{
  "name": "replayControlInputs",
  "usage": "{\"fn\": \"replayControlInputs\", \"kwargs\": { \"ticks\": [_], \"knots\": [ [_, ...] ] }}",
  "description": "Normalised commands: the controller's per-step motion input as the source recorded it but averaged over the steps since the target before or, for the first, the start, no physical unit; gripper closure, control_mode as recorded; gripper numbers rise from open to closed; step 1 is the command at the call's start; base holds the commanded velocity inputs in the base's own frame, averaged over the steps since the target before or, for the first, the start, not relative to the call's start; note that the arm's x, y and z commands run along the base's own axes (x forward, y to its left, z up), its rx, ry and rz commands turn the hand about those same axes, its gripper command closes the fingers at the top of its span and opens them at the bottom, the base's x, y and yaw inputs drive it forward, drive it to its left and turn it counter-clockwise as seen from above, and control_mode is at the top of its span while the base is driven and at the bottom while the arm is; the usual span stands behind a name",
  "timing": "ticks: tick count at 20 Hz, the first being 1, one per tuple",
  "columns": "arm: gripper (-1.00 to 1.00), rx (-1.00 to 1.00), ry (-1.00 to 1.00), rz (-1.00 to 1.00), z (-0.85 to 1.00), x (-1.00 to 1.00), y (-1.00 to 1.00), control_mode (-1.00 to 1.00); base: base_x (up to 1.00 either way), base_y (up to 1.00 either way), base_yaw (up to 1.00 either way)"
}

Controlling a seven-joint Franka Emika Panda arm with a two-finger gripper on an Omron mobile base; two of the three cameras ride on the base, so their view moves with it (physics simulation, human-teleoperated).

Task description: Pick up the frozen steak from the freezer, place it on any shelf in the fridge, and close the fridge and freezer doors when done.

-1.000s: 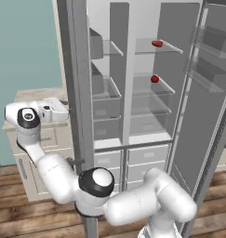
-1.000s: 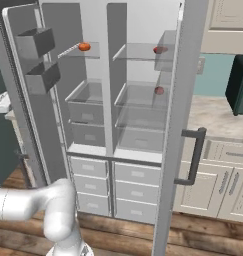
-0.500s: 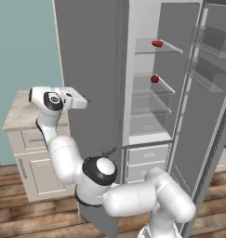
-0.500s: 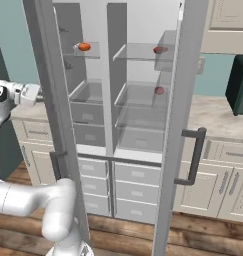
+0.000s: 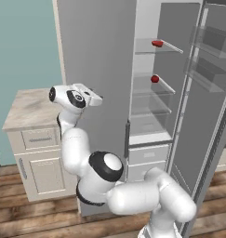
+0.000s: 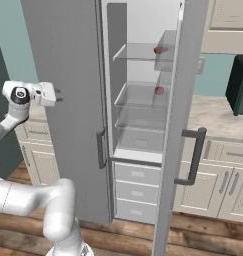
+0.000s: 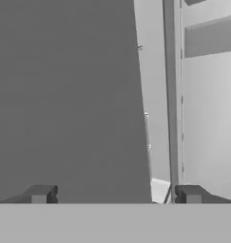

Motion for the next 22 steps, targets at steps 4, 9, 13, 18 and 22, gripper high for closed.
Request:
{"fn": "replayControlInputs", "kwargs": {
  "ticks": [4, 9, 13, 18, 22],
  "knots": [
    [-1.0, 0.11, -0.05, 0.18, 0.0, 0.58, -1.0, -1.0, 0.0, 0.0, 0.0],
    [-1.0, 0.08, 0.02, 0.17, 0.02, 0.3, -0.63, -1.0, 0.0, 0.0, 0.0],
    [-1.0, 0.15, 0.11, 0.03, 0.48, -0.95, 0.0, -1.0, 0.0, 0.0, 0.0],
    [-1.0, 0.17, 0.13, 0.08, 0.78, -1.0, -0.07, -1.0, 0.0, 0.0, 0.0],
    [-1.0, 0.21, 0.05, 0.21, 0.38, -1.0, -0.58, -1.0, 0.0, 0.0, 0.0]
  ]
}}
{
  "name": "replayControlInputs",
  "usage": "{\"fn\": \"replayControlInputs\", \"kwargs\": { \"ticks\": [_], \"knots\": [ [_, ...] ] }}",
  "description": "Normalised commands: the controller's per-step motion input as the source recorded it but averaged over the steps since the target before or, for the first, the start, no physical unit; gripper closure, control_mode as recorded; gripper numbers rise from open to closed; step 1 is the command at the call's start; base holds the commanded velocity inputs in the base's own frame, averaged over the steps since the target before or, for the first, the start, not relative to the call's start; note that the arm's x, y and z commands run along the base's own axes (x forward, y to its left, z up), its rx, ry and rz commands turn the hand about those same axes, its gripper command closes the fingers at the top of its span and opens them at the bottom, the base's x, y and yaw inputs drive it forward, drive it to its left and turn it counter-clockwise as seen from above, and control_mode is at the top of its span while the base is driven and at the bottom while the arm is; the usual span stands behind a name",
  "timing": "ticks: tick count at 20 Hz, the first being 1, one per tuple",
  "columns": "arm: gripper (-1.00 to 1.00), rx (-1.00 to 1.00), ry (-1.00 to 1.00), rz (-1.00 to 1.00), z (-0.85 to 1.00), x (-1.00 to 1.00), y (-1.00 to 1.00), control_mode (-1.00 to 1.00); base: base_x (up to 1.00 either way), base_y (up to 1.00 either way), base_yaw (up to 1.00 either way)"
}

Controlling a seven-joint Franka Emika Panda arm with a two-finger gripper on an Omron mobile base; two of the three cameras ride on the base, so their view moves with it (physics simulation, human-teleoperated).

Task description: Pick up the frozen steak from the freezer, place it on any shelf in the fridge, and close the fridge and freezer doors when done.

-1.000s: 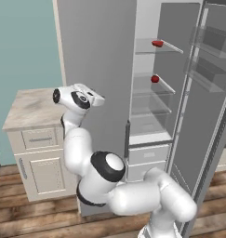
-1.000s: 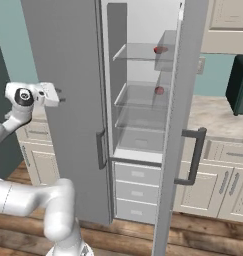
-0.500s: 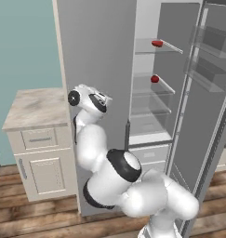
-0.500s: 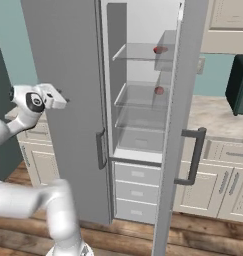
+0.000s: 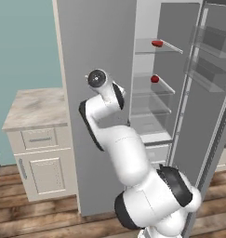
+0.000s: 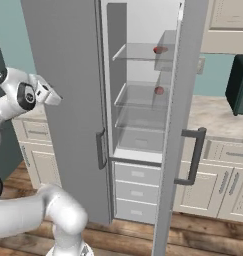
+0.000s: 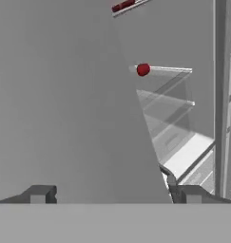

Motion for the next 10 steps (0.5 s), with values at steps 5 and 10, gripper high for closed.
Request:
{"fn": "replayControlInputs", "kwargs": {
  "ticks": [5, 10],
  "knots": [
    [-1.0, 0.29, 0.05, 0.17, 0.0, -1.0, -0.95, -1.0, 0.0, 0.0, 0.0],
    [-1.0, 0.28, 0.03, 0.09, 0.0, -1.0, -1.0, -1.0, 0.0, 0.0, 0.0]
  ]
}}
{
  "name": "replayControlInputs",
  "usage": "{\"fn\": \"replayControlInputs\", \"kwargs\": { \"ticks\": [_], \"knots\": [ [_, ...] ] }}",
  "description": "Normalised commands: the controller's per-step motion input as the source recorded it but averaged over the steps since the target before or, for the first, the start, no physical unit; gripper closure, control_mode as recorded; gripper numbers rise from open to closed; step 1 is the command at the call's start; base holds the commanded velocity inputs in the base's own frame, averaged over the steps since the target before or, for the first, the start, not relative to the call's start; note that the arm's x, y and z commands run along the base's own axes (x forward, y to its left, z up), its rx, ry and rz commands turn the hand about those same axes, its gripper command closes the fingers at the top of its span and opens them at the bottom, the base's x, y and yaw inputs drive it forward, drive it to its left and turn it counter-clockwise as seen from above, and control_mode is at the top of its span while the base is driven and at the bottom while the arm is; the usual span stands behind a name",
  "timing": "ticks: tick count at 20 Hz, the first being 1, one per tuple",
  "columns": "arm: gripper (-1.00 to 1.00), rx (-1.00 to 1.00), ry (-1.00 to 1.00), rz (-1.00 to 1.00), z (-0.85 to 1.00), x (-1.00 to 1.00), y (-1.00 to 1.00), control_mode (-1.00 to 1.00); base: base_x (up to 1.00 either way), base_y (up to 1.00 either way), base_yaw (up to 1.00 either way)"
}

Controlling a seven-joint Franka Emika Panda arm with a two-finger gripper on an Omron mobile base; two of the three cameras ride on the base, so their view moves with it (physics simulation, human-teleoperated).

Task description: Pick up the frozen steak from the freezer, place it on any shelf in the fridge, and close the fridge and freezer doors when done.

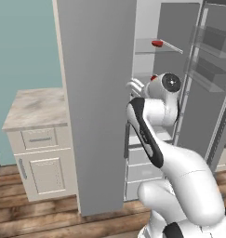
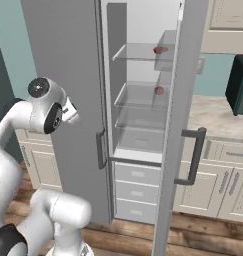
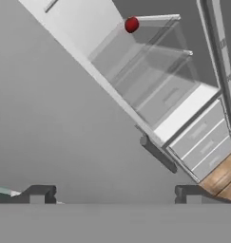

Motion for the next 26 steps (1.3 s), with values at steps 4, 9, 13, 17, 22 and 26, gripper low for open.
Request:
{"fn": "replayControlInputs", "kwargs": {
  "ticks": [4, 9, 13, 17, 22, 26],
  "knots": [
    [-1.0, 0.21, 0.01, 0.05, 0.0, -1.0, -1.0, -1.0, 0.0, 0.0, 0.0],
    [-1.0, 0.15, 0.07, 0.01, 0.0, -1.0, -0.88, -1.0, 0.0, 0.0, 0.0],
    [-1.0, 0.05, 0.13, 0.0, 0.0, -1.0, -0.77, -1.0, 0.0, 0.0, 0.0],
    [-1.0, 0.0, -0.01, -0.15, -0.13, -1.0, -0.65, -1.0, 0.0, 0.0, 0.0],
    [-1.0, 0.03, -0.01, -0.12, 0.0, -1.0, -1.0, -1.0, 0.0, 0.0, 0.0],
    [-1.0, 0.03, -0.02, -0.14, 0.01, -0.84, -1.0, -1.0, 0.0, 0.0, 0.0]
  ]
}}
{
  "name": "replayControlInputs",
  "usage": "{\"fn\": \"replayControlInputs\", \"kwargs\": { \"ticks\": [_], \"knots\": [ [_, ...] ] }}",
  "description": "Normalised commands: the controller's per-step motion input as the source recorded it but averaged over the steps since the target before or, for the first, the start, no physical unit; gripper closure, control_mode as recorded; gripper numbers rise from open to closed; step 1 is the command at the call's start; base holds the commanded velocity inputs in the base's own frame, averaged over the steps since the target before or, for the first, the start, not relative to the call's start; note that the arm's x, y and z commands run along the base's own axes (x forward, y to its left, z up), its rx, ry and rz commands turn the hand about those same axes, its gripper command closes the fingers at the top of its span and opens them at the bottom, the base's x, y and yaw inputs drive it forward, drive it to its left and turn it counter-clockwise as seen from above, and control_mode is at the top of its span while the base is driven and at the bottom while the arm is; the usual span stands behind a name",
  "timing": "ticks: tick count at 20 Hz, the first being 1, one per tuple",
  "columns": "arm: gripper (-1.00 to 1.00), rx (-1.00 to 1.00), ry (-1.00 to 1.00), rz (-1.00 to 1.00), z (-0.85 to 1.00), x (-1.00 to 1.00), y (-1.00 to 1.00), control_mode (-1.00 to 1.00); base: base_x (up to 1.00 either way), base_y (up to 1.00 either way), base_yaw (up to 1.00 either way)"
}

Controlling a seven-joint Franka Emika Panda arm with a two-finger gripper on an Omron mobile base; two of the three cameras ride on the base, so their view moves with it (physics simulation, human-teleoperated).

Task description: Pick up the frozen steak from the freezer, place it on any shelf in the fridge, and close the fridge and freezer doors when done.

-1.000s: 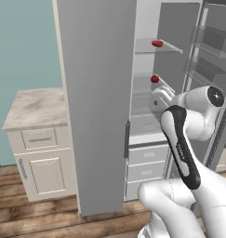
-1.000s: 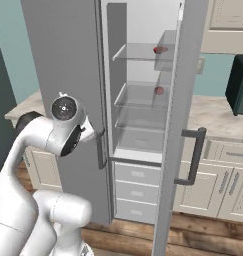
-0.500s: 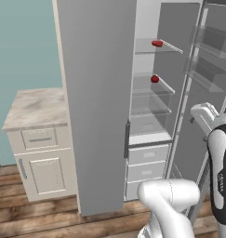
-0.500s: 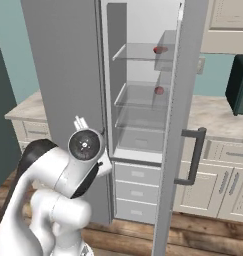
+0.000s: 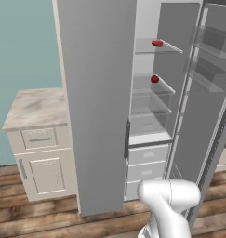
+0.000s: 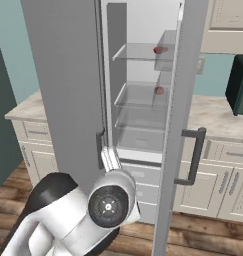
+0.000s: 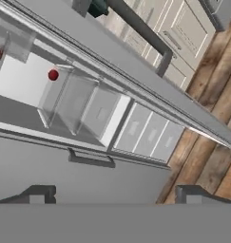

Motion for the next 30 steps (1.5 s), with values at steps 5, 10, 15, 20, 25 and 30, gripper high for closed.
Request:
{"fn": "replayControlInputs", "kwargs": {
  "ticks": [5, 10, 15, 20, 25, 30],
  "knots": [
    [-1.0, 0.04, -0.12, -0.04, 0.05, -0.11, -1.0, -1.0, 0.0, 0.0, 0.0],
    [-1.0, 0.04, -0.15, 0.02, 0.02, 0.49, -1.0, -1.0, 0.0, 0.0, 0.0],
    [-1.0, 0.05, -0.15, 0.14, 0.13, 0.41, -1.0, -1.0, 0.0, 0.0, 0.0],
    [-1.0, 0.04, -0.01, 0.1, 0.07, 0.78, -0.74, -1.0, 0.0, 0.0, 0.0],
    [-1.0, 0.0, 0.02, 0.01, 0.0, 0.99, -0.43, -1.0, 0.0, 0.0, 0.0],
    [-1.0, 0.0, 0.01, 0.14, 0.0, 0.68, -0.64, -1.0, 0.0, 0.0, 0.0]
  ]
}}
